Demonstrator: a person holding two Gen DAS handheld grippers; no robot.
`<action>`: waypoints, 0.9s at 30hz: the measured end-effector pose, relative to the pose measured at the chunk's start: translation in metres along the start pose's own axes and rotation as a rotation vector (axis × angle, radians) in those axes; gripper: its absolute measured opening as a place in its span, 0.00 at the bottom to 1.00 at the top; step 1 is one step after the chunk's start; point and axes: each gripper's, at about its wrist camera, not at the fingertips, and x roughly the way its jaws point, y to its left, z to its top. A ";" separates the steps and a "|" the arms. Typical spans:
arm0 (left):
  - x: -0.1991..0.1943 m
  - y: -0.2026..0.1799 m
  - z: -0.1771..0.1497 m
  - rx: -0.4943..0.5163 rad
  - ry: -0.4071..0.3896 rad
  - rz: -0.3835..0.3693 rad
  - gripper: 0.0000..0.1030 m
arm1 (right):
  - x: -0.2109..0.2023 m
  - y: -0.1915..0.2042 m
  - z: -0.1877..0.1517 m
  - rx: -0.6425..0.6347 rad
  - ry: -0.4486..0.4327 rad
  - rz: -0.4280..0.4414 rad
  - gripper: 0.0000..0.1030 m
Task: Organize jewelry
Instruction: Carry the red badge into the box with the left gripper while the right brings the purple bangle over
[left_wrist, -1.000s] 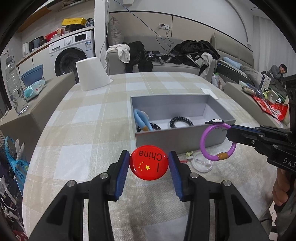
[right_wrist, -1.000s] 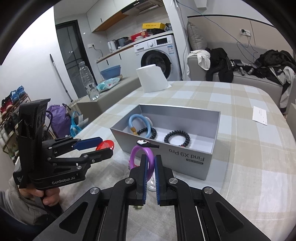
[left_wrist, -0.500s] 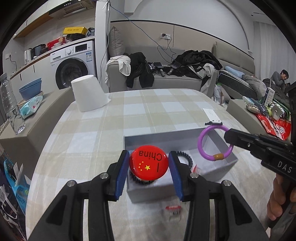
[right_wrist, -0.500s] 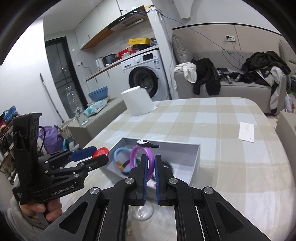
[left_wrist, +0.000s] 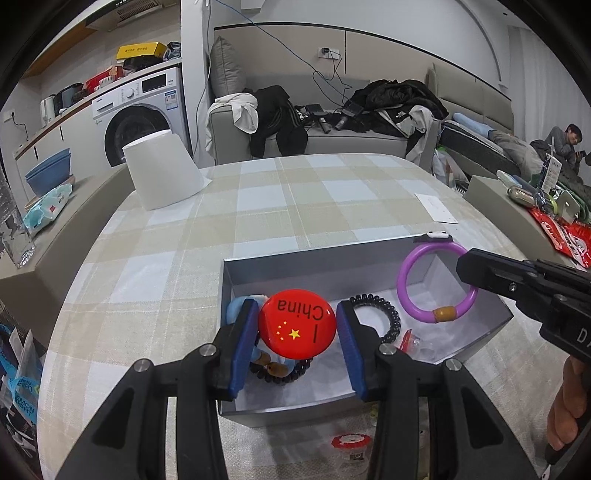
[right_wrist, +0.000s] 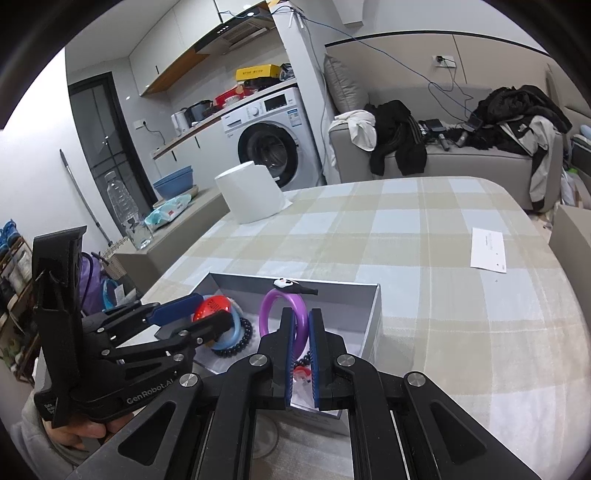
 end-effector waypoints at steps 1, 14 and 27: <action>0.000 0.000 0.001 0.000 0.001 0.001 0.37 | 0.001 0.000 0.000 -0.002 0.004 -0.004 0.06; 0.001 -0.003 0.002 0.009 -0.001 0.011 0.37 | 0.011 0.005 -0.004 -0.040 0.039 -0.040 0.06; -0.002 -0.003 -0.001 0.009 -0.004 0.013 0.37 | 0.010 0.002 -0.005 -0.035 0.036 -0.056 0.06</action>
